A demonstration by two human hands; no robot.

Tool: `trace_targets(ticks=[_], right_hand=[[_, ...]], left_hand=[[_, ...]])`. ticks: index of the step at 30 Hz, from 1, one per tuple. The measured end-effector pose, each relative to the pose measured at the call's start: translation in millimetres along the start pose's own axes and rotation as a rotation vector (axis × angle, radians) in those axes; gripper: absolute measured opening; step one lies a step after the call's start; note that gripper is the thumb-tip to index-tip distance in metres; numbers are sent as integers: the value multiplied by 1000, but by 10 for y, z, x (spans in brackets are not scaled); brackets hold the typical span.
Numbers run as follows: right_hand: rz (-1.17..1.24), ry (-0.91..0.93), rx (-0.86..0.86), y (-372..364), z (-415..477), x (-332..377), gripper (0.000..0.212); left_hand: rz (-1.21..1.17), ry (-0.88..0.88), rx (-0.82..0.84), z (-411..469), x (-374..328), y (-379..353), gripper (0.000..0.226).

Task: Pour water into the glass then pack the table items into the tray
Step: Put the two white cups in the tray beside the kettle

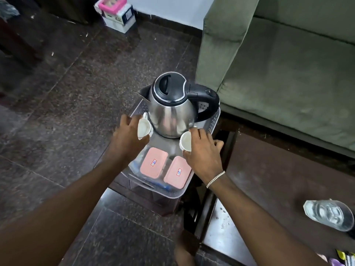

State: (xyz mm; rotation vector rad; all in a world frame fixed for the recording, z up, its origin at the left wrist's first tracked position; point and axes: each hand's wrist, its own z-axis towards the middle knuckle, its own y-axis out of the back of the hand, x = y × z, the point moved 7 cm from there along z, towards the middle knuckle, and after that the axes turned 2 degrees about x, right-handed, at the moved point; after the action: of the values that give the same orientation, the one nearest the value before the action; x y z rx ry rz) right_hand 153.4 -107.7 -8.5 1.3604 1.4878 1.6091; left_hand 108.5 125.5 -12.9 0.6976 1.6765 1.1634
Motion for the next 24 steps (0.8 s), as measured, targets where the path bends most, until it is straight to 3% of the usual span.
trace_targets(ticks=[7,11,18,21,24], right_hand=[[-44,-5,-54,-80,-71,-2,56],[-38,-12,-101,22,-139,-24,63],[228,59,-275,404,-638,-402,50],[283,50,-276,487,-950,-687,45],[293,0,-270,606,-1424,-1221,44]], left_hand=[[118,-100,-40,-52,-21,-49,71],[180,-88,-56,-127,-131,26,82],[234,-267,-252,-409,-857,206,47],[197,-347,-267,-593,-1194,119,43],[127,-439,-180,-973,-1763,-179,43]])
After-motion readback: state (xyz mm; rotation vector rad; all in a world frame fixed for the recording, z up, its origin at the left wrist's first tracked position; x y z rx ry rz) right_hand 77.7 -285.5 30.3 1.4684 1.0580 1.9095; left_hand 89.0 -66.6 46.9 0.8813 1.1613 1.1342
